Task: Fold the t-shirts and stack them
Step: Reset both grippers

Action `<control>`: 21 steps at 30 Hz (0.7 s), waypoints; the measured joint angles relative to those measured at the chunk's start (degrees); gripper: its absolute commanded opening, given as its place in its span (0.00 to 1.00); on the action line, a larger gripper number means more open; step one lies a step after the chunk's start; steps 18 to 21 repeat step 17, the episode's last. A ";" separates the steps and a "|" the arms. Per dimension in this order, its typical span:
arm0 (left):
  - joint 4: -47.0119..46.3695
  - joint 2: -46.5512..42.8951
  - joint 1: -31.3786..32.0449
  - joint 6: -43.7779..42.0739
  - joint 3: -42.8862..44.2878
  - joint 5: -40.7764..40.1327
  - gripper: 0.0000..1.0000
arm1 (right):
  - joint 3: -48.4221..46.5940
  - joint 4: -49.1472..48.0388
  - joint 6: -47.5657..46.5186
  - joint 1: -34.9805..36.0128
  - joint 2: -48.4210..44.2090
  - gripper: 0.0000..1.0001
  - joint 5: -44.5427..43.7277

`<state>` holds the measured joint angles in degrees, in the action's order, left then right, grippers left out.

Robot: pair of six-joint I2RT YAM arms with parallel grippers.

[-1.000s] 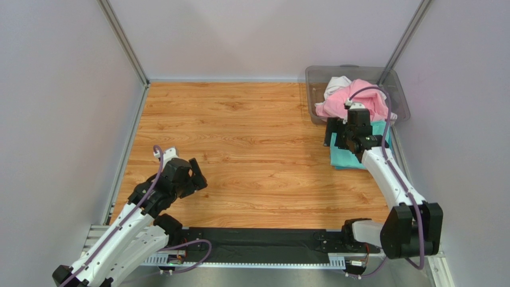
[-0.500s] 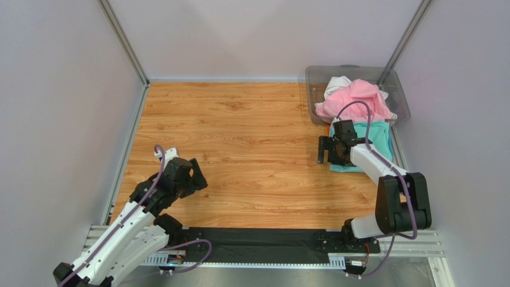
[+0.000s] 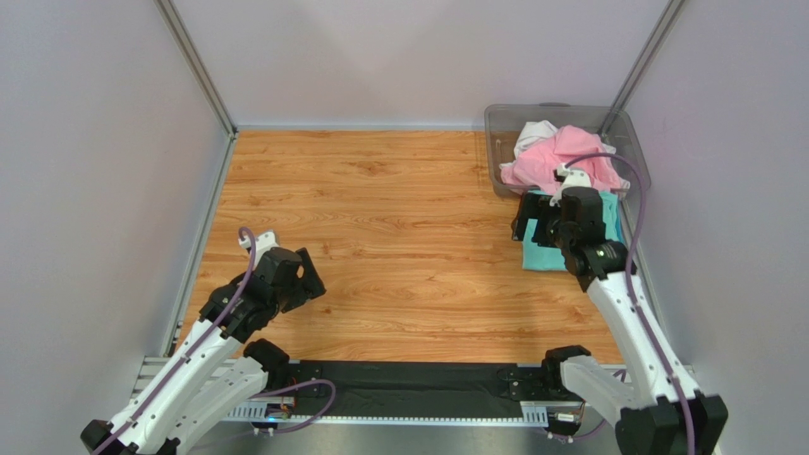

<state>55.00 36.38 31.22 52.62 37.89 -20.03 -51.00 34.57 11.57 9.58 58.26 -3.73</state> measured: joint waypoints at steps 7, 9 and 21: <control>3.91 -0.17 0.00 1.14 3.50 -2.58 1.00 | 0.28 -1.14 2.27 0.04 -14.01 1.00 4.94; 4.70 -0.42 -0.02 1.40 4.13 -3.23 1.00 | 0.92 -0.94 2.75 0.04 -14.95 1.00 5.33; 8.22 -3.65 0.00 2.40 6.16 -5.20 1.00 | 4.79 0.83 3.76 0.04 -14.78 1.00 4.68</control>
